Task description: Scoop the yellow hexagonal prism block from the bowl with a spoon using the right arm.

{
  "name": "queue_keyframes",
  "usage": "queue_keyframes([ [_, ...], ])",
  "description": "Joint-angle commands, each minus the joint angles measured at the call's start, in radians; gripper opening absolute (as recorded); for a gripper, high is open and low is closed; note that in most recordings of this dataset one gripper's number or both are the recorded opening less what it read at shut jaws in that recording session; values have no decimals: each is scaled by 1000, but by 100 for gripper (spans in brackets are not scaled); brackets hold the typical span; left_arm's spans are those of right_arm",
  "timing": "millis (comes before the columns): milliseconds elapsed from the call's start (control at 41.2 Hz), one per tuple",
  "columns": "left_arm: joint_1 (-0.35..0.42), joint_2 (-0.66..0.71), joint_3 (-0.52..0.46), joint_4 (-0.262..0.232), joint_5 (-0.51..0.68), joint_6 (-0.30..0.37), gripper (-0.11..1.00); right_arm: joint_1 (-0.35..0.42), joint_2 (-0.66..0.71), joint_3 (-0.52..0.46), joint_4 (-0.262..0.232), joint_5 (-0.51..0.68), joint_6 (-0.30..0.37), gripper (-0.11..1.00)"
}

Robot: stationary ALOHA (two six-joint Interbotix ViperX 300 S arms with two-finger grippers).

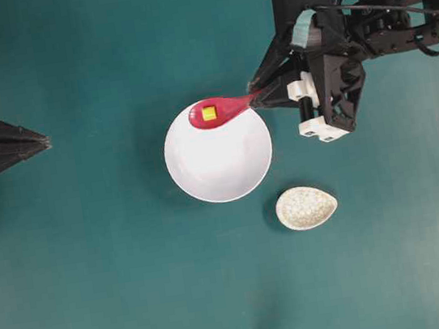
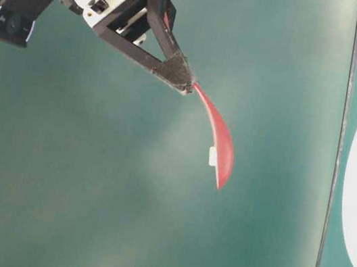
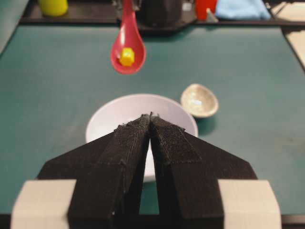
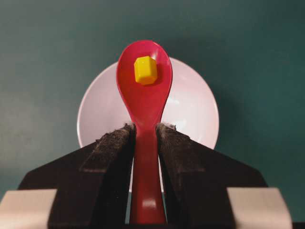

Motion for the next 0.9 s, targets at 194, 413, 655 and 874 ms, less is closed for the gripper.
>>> queue_keyframes([
  [194,2,6,-31,3,14,-3,8,0,-25,-9,0,-11,-5,24],
  [413,2,5,-32,3,11,0,8,0,-23,-3,2,-11,-6,24],
  [655,2,6,-32,3,11,2,8,0,-25,2,0,-11,-6,24],
  [874,2,6,-31,3,15,-2,8,0,-25,2,0,-15,-6,24],
])
